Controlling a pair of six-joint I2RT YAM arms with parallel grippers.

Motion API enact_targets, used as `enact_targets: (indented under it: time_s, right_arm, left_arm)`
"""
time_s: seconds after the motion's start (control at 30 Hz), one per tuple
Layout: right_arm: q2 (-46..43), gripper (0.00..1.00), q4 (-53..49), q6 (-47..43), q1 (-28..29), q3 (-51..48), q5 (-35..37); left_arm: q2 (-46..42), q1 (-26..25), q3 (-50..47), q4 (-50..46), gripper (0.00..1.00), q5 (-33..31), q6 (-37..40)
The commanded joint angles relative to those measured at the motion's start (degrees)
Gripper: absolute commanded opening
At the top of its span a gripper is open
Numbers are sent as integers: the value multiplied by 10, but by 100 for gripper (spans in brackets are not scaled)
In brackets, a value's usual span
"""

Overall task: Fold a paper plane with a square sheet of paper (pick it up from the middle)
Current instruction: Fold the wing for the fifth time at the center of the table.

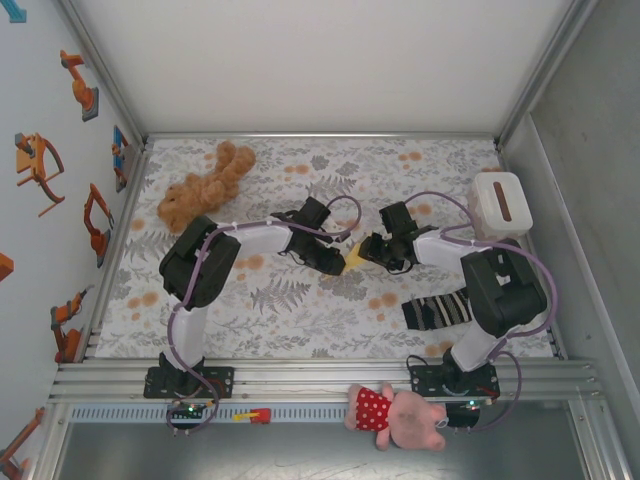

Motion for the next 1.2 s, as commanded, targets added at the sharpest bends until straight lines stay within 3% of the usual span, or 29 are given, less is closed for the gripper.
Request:
enact_targets:
  time_s: [0.0, 0.3, 0.77, 1.17]
  right_arm:
    - [42, 45, -10, -8, 2, -7, 33]
    - [51, 44, -11, -11, 2, -4, 29]
    - [56, 44, -8, -10, 2, -4, 23]
    - [59, 44, -9, -10, 2, -3, 23]
  left_arm:
    - [-32, 5, -12, 18, 23, 17, -20]
    - [-33, 11, -18, 36, 28, 32, -22]
    - [18, 11, 13, 67, 28, 68, -17]
    - [41, 11, 17, 73, 16, 64, -5]
